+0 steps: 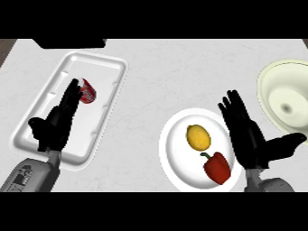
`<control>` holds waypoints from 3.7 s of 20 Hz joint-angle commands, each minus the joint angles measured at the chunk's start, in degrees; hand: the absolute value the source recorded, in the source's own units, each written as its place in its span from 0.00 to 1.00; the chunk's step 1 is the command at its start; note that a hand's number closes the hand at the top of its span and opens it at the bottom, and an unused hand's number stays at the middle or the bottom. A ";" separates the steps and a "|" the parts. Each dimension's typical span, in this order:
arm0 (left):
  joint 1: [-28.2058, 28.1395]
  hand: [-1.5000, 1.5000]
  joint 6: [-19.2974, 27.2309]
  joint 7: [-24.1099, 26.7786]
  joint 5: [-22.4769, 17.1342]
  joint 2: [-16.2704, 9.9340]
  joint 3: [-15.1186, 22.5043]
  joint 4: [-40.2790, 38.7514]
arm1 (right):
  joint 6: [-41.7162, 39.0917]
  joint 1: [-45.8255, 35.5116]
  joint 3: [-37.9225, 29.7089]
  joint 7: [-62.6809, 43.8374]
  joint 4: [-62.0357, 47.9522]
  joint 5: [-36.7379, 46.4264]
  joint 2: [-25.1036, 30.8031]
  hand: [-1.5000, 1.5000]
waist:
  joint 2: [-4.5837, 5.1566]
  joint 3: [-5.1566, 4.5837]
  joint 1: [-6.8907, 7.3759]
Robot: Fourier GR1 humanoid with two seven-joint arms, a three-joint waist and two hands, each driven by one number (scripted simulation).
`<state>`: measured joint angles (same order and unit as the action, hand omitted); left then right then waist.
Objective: Pick the lemon from the plate and place it in the bowl
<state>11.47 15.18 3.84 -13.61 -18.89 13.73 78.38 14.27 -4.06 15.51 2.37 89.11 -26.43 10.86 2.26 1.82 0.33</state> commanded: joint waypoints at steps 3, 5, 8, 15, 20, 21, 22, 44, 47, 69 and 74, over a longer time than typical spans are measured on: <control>0.56 0.50 -0.22 -0.18 1.12 -0.08 0.25 0.64 | -5.78 -0.09 10.72 0.21 -1.82 10.00 4.78 1.00 | -2.33 -1.85 0.46; 2.44 0.50 0.98 -0.81 1.97 1.90 1.98 2.70 | -7.59 -5.48 16.27 -2.66 -2.81 16.81 8.27 1.00 | -2.46 -1.95 2.06; 0.22 0.50 0.50 -1.82 0.73 2.22 1.94 1.43 | 7.55 -6.04 11.35 2.54 -4.14 32.91 14.35 1.00 | -3.46 -2.25 -1.05; -1.78 0.50 -0.25 -1.89 0.60 2.55 0.84 4.78 | 14.00 9.99 13.84 27.70 0.88 27.82 -0.20 0.00 | -2.38 -1.78 -0.73; -4.30 0.50 -0.23 -5.39 1.60 1.24 0.67 10.03 | 21.14 9.14 15.89 12.72 14.20 39.83 3.66 0.00 | -2.53 -1.88 -0.39; -1.21 0.50 1.64 -6.20 3.06 3.64 1.45 8.47 | 20.63 10.03 14.93 8.75 16.09 41.01 5.94 0.00 | -2.46 -1.89 -0.76; -2.06 0.50 1.23 -5.23 2.84 3.61 1.34 7.84 | 20.12 8.19 13.89 2.23 16.85 42.85 7.52 0.00 | -2.45 -1.93 -0.69; -1.95 0.50 -2.27 -6.81 6.24 6.10 -2.14 7.42 | -6.17 -2.07 11.86 -35.89 14.22 47.32 7.05 0.00 | -2.25 -1.82 -0.34; 0.43 0.50 -3.93 -10.44 6.24 5.46 -4.55 9.60 | -6.23 -0.60 11.85 -33.67 14.83 48.36 3.96 0.00 | -2.28 -1.82 -0.34; -2.75 0.50 -6.20 -11.95 14.02 12.43 -5.88 12.41 | -12.41 5.07 3.56 -23.29 13.88 42.44 -4.58 0.00 | -2.29 -1.82 -0.36; -4.38 0.50 -7.55 -6.61 14.67 14.11 -7.03 9.32 | -13.21 4.87 0.02 -17.23 6.09 41.40 -5.26 0.00 | -2.26 -1.82 -0.37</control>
<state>7.91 7.15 -5.26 -0.89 -6.99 6.20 89.23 2.07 1.61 17.52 -14.98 97.08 15.61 6.59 -0.01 0.01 -0.01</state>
